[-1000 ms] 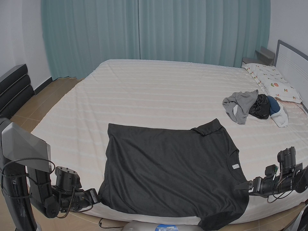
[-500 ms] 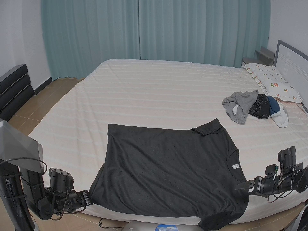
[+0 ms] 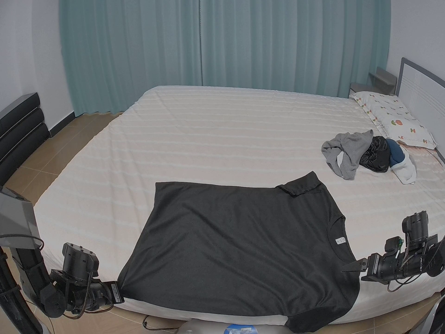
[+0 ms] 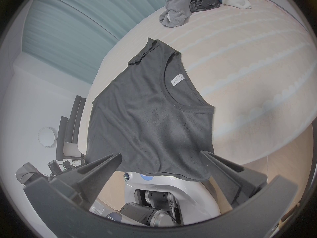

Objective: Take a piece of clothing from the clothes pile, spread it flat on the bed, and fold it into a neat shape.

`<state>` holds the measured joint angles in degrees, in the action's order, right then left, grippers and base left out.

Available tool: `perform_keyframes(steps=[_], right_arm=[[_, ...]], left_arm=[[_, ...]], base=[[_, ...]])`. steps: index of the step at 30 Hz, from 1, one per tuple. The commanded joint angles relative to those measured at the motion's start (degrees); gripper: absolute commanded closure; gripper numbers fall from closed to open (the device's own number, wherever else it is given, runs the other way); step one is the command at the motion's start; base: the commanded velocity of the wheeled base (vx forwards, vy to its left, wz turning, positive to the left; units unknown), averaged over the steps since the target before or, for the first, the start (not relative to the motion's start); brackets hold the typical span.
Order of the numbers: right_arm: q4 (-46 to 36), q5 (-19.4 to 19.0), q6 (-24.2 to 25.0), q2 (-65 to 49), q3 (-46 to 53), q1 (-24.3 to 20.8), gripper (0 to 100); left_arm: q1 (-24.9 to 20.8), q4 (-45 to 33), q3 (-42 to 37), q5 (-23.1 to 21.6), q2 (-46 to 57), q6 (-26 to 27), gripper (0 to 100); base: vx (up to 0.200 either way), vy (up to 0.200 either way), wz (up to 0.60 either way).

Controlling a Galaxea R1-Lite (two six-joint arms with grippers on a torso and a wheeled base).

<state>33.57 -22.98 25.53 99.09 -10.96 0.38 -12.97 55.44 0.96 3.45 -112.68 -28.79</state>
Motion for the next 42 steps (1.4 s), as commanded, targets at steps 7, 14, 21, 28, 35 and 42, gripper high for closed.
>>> perform_keyframes(steps=[7, 14, 21, 28, 35, 42], right_arm=[[4.84, 1.89, -0.21, 6.21, -0.11, 2.7, 0], [12.39, 7.07, -0.83, 15.44, 1.29, 2.96, 0], [16.79, 6.9, -0.74, 18.16, 2.52, 2.96, 0], [19.95, 6.9, -0.21, 19.66, 2.79, 3.05, 100], [21.27, 7.33, -0.74, 16.75, 3.31, 6.04, 100], [21.01, 7.25, -0.92, 14.21, 3.22, 8.24, 100]], left_arm=[[-0.3, -0.25, -0.7, -0.11, 0.35, 0.32, 100], [-0.3, -0.34, -0.7, -0.37, -0.26, 0.32, 100], [-0.3, -0.51, -0.7, -0.37, -0.35, 0.32, 100], [-0.3, -0.77, -0.7, -0.37, -0.44, 0.41, 100], [-0.65, -3.24, -0.7, -1.08, -0.61, 0.58, 100], [-2.06, -5.96, -0.79, -1.16, -0.53, 0.93, 100]], base=[[0.0, 0.0, 0.0], [0.0, 0.0, 0.0], [0.0, 0.0, 0.0], [0.0, 0.0, 0.0], [0.0, 0.0, 0.0], [0.0, 0.0, 0.0]])
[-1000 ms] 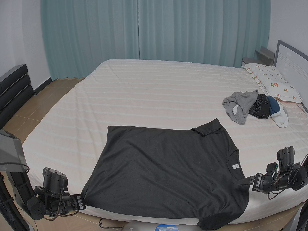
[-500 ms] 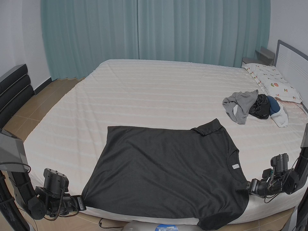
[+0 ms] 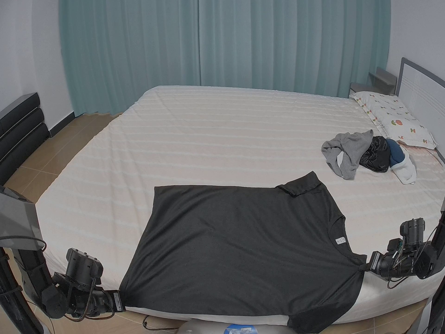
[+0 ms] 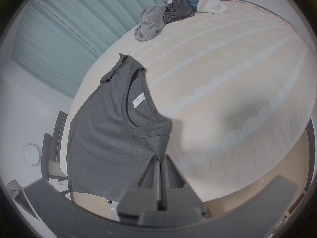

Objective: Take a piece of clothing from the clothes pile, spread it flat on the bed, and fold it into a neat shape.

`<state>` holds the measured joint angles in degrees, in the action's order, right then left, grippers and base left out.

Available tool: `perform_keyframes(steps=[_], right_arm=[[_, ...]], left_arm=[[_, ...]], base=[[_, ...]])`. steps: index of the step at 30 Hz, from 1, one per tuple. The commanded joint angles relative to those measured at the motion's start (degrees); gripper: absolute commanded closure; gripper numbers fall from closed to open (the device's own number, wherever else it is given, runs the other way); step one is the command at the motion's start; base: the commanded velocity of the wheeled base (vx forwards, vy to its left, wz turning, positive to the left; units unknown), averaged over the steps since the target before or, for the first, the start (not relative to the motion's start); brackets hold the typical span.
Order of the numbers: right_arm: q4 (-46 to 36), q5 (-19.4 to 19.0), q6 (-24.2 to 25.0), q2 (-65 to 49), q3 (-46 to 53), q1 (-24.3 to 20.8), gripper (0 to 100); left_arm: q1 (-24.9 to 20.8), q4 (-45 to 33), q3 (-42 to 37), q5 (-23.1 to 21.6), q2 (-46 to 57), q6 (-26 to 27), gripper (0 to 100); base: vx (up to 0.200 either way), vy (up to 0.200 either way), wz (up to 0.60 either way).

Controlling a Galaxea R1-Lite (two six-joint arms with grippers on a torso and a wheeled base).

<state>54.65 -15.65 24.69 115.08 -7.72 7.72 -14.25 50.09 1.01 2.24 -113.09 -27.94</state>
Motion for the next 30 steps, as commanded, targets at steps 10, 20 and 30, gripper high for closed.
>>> perform_keyframes(steps=[10, 20, 30], right_arm=[[0.11, -0.08, 0.01, -1.09, -0.46, 1.25, 100], [0.63, -0.52, 0.19, -1.26, -0.19, 0.9, 0], [0.37, -0.78, 2.3, -8.2, -0.55, 1.07, 0]], left_arm=[[-1.39, -1.75, -0.84, 0.04, -0.02, 0.08, 100], [-0.87, -0.96, 0.04, -1.1, 0.68, -0.62, 0], [0.98, 2.73, 2.33, -1.1, 2.97, -2.56, 0]], base=[[0.0, 0.0, 0.0], [0.0, 0.0, 0.0], [0.0, 0.0, 0.0]])
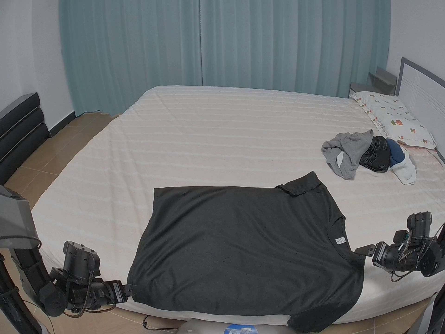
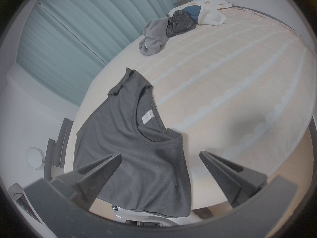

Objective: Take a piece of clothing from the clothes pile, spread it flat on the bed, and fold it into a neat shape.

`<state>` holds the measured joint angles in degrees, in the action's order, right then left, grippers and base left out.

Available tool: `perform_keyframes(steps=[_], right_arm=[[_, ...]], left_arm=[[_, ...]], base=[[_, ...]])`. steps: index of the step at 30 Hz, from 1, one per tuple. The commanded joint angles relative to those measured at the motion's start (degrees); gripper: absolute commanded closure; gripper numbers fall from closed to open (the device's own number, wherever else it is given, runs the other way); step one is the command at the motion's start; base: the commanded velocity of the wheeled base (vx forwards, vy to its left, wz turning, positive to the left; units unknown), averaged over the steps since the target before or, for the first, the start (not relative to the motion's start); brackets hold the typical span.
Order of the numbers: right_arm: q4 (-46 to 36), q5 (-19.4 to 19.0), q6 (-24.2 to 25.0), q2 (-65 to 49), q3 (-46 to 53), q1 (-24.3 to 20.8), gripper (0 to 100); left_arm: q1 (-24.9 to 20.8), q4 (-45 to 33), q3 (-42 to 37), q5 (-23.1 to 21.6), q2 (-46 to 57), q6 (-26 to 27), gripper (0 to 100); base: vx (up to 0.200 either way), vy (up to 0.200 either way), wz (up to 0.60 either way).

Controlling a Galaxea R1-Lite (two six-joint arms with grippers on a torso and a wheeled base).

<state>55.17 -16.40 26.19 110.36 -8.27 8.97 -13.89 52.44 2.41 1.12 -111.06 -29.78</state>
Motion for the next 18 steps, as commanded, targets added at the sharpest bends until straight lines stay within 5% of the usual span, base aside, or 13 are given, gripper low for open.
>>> perform_keyframes(steps=[1, 13, 18], right_arm=[[-0.16, -0.04, 0.97, -3.75, 0.0, -0.36, 0], [0.02, -0.13, 1.06, -4.8, 0.27, -0.62, 0], [-0.07, -0.13, 1.06, -4.8, 0.36, -0.71, 0]], left_arm=[[0.61, 0.38, 0.93, 0.02, 1.19, -0.89, 0], [2.02, 0.64, 2.16, 0.02, 1.98, -1.33, 0], [2.46, -0.24, 4.88, 0.37, 2.86, -5.46, 0]], base=[[0.0, 0.0, 0.0], [0.0, 0.0, 0.0], [0.0, 0.0, 0.0]])
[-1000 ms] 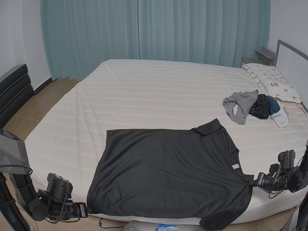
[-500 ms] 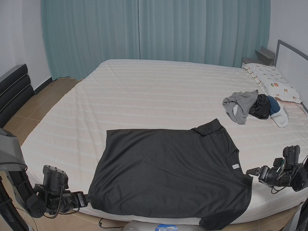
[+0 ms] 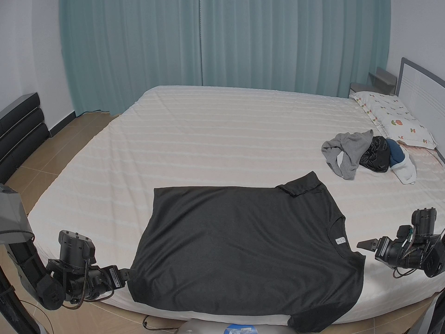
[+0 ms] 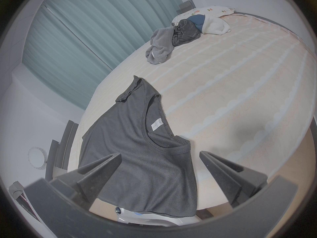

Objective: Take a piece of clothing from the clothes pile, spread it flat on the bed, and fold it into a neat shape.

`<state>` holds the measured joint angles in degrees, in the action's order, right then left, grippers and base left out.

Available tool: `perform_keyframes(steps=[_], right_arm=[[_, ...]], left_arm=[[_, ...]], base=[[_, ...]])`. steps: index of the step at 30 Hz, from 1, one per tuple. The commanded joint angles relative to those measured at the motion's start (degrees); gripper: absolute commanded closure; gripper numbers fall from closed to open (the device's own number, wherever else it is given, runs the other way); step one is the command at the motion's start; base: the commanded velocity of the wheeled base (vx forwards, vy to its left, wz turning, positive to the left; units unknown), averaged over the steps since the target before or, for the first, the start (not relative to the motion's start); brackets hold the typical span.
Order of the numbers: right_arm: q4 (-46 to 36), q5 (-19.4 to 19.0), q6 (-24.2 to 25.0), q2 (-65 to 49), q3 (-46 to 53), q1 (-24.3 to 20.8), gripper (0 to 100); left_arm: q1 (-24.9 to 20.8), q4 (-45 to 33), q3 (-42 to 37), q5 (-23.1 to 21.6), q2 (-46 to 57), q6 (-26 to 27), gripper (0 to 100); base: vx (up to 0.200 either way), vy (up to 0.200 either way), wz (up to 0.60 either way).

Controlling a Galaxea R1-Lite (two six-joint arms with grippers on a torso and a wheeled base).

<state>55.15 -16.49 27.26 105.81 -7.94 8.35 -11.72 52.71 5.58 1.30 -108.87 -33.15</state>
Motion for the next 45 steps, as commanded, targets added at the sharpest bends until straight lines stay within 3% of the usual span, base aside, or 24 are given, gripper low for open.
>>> perform_keyframes(steps=[1, 6, 18, 27, 32, 39, 44, 45], right_arm=[[-0.04, -0.12, -0.01, -0.26, 0.11, -0.09, 0], [-0.04, -0.12, -0.01, -0.17, 0.2, -0.53, 0], [0.05, -0.12, -0.01, 0.01, 0.2, -0.62, 0], [0.05, -0.12, 0.08, -0.17, 0.47, -1.41, 0], [0.05, -0.21, 0.08, -0.17, 0.47, -1.5, 0], [0.13, -0.12, 3.86, -0.7, -0.06, -4.48, 0], [0.13, -0.21, 4.91, -0.87, -0.24, -5.36, 0], [0.13, -0.21, 5.35, -0.96, -0.15, -5.71, 0]], left_arm=[[0.29, -0.51, 1.71, 0.19, 0.68, -2.27, 0], [-0.06, -0.33, 1.1, 0.1, 0.68, -2.36, 0], [-0.15, 0.02, 1.89, -0.16, 0.42, -2.98, 0], [-0.77, 0.11, 2.24, -0.16, 0.77, -4.21, 0], [-0.77, 0.11, 3.38, -0.16, 1.38, -4.21, 0], [-0.77, -0.59, 10.85, -1.3, 0.77, -4.65, 0], [-0.5, -5.43, 20.96, -7.02, -1.16, -6.84, 0], [-0.06, -9.56, 27.11, -8.51, -3.1, -8.34, 0]], base=[[0.0, 0.0, 0.0], [0.0, 0.16, 0.0], [0.0, 0.0, 0.0], [0.2, 0.0, 0.0], [0.0, 0.0, 0.0], [0.0, 0.0, 0.0], [0.0, 0.0, 0.0], [0.0, 0.0, 0.0]])
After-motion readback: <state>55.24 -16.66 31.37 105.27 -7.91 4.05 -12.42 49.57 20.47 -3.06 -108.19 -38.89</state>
